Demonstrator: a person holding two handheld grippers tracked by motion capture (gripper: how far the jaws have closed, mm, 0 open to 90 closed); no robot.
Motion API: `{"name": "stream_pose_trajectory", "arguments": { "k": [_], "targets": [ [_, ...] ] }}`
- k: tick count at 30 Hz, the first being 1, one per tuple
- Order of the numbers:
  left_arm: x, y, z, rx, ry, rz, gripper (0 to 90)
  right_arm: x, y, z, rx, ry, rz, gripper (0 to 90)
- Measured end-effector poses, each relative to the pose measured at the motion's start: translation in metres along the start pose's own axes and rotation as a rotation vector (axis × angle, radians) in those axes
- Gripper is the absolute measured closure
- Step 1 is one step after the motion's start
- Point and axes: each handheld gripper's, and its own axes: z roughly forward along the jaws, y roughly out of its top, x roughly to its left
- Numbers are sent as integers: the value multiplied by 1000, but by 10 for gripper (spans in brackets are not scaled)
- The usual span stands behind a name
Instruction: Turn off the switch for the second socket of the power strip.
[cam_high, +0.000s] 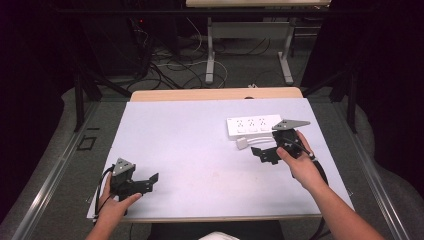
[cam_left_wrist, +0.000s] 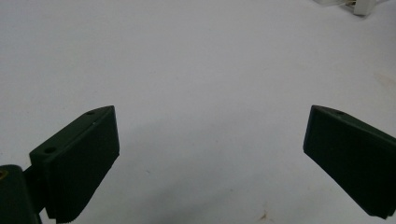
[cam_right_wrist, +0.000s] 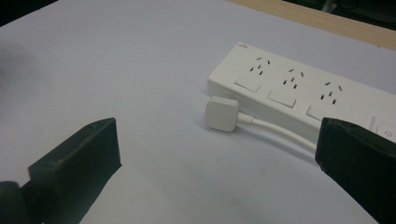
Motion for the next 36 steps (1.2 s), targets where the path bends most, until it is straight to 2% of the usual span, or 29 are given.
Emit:
{"name": "stream_pose_trajectory", "arguments": {
  "k": [11,16,22,24,36],
  "targets": [
    [0,0,0,-3,2,-3,36,8,-27,-9,-2,20,-3,0],
    [0,0,0,-3,3,-5,36,10,-37,-13,-13,10,4,0],
    [0,0,0,-4,2,-7,36,6,-51,-19,-19,19,9,9],
    [0,0,0,-4,2,-7,36,5,-56,-21,-17,13,28,11],
    [0,0,0,-3,3,-8,36,-5,-84,-24,-24,-24,61,16]
  ]
}}
